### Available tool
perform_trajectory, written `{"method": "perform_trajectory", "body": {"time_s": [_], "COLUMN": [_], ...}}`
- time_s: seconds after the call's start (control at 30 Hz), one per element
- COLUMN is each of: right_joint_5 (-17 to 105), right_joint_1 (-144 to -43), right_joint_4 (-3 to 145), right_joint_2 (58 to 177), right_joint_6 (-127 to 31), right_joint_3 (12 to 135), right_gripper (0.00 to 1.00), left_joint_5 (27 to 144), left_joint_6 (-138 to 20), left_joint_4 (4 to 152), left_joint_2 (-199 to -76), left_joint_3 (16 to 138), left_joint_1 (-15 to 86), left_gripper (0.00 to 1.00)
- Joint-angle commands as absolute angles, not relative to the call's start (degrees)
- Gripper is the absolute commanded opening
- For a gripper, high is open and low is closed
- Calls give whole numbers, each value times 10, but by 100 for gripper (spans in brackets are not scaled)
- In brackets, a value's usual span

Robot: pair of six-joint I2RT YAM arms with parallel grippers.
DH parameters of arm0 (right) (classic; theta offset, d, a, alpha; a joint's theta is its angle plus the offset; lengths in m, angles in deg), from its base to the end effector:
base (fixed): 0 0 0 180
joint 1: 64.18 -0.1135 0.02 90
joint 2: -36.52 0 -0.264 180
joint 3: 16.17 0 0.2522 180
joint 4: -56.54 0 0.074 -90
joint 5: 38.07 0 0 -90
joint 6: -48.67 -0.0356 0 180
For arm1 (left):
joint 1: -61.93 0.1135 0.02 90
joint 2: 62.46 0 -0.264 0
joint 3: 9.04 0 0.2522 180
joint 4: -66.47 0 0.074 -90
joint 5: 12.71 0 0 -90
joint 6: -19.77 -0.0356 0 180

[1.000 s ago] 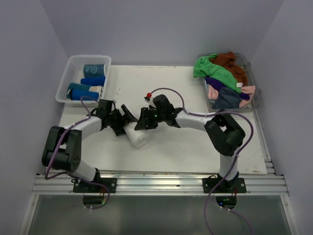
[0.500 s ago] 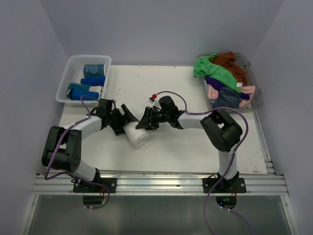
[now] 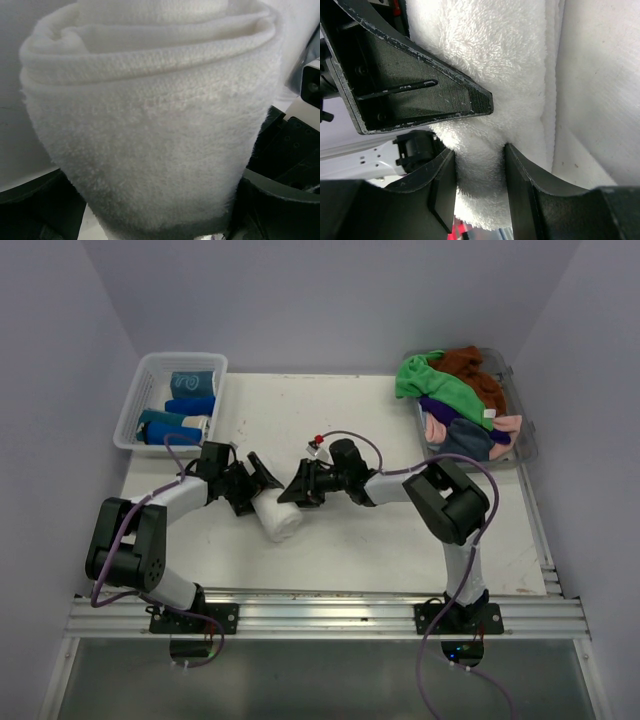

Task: Roll the towels
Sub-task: Place the rolled towel into the container

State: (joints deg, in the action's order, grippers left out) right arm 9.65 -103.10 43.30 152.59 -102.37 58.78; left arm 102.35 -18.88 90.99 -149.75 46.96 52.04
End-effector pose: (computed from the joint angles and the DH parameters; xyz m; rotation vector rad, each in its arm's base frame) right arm 0.3076 0.2792 0.1379 -0.0881 2.4626 1.7037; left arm 0.2759 -0.0634 0.1583 -0.7813 2.5845 -0.9371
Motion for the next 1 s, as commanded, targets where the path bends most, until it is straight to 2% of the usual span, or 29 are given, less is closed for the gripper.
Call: {"method": "perform_trajectory", "body": {"time_s": [0.0, 0.1, 0.23, 0.27, 0.3, 0.4, 0.43, 0.57, 0.63, 0.73, 0.77, 0.8, 0.9, 0.97], "right_joint_5": [76, 64, 67, 67, 68, 72, 70, 62, 68, 97, 135, 157, 258, 291], "right_joint_1": [-1016, -1016, -1015, -1015, -1016, -1016, -1015, -1011, -1004, -986, -977, -976, -971, -968], "right_joint_4": [363, 278, 290, 300, 312, 357, 364, 364, 375, 477, 522, 627, 769, 787], "right_joint_2": [1559, 1578, 1576, 1574, 1570, 1560, 1559, 1553, 1533, 1460, 1428, 1375, 1274, 1231], "right_joint_6": [-1102, -1147, -1140, -1133, -1118, -1095, -1091, -1097, -1095, -1038, -976, -941, -844, -834], "right_joint_3": [567, 558, 559, 562, 564, 571, 573, 573, 566, 554, 558, 566, 595, 579], "right_gripper": [43, 43, 44, 46, 47, 54, 55, 77, 82, 86, 88, 89, 94, 95], "left_joint_5": [1024, 1026, 1030, 1030, 1030, 1030, 1031, 1026, 1022, 1029, 1030, 1037, 1041, 1041], "left_joint_6": [-207, -207, -208, -208, -207, -203, -201, -199, -197, -191, -190, -189, -186, -162], "left_joint_4": [912, 912, 908, 907, 908, 909, 910, 926, 934, 936, 938, 940, 957, 949], "left_joint_2": [-1495, -1493, -1492, -1493, -1493, -1493, -1494, -1489, -1482, -1469, -1468, -1468, -1471, -1469], "left_joint_3": [483, 484, 485, 484, 483, 485, 485, 497, 503, 509, 511, 519, 547, 560], "left_joint_1": [521, 521, 521, 521, 521, 521, 521, 521, 522, 527, 531, 534, 541, 541], "left_gripper": [95, 95, 94, 90, 78, 67, 65, 54, 53, 51, 50, 49, 47, 44]}}
